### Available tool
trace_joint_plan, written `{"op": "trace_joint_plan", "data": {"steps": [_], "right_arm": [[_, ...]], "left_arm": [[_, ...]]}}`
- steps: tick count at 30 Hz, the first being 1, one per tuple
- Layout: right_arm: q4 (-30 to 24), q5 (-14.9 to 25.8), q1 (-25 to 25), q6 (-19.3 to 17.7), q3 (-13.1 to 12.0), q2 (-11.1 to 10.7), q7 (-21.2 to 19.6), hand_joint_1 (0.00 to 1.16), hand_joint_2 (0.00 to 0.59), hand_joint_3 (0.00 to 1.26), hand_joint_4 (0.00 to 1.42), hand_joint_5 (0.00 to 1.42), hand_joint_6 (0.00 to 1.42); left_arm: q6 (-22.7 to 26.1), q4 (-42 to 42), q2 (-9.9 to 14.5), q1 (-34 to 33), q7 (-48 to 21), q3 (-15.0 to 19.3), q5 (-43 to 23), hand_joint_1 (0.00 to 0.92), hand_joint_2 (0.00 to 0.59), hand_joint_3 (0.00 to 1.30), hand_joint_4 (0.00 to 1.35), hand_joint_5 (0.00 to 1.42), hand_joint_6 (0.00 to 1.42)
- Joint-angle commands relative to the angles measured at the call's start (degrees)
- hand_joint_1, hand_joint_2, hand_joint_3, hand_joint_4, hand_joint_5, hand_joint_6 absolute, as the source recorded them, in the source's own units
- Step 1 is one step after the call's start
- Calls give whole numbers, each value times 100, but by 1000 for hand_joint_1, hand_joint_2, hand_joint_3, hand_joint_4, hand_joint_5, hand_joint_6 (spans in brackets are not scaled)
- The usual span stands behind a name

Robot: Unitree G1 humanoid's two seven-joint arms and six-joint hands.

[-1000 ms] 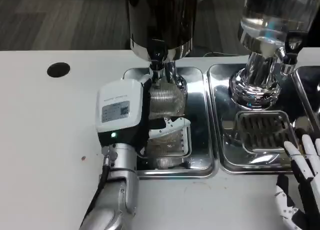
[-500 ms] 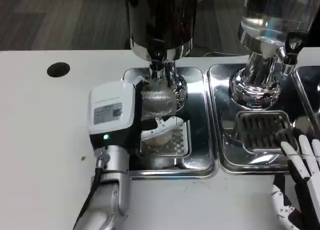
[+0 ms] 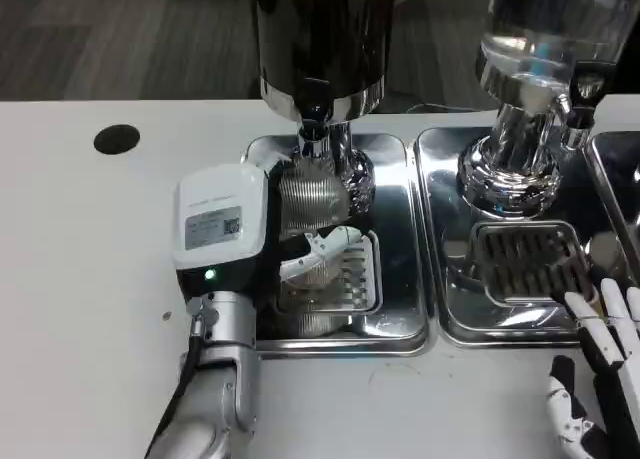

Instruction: Grasp the cup under the faucet to collect the drink, then remove the cup.

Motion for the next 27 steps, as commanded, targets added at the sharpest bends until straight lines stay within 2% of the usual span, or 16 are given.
{"op": "trace_joint_plan", "data": {"steps": [1,10,13,16,22,27], "right_arm": [[-56,27,16,-34,-53,-8,-15,146,560,165,0,0,0],[-116,-6,2,-7,-48,8,13,145,560,165,0,0,0],[-119,-9,5,-5,-50,9,8,144,559,165,0,0,0],[-122,-59,0,0,-29,14,-20,144,557,165,0,0,0],[-189,-124,-20,10,-1,30,-16,149,555,159,0,0,0],[-239,-125,1,6,-17,16,12,153,554,157,0,0,0]], "left_arm": [[2,-351,59,52,6,7,51,20,44,376,316,517,671],[-58,-674,137,213,-78,73,-41,0,38,301,226,423,525],[-258,-1325,229,582,115,152,-48,0,31,265,190,371,409],[-420,-1851,337,812,141,245,-14,0,30,245,175,335,352],[-881,-2419,534,1005,160,353,46,0,34,235,164,320,325],[-986,-2538,501,1045,104,325,136,0,38,216,135,287,309]]}}
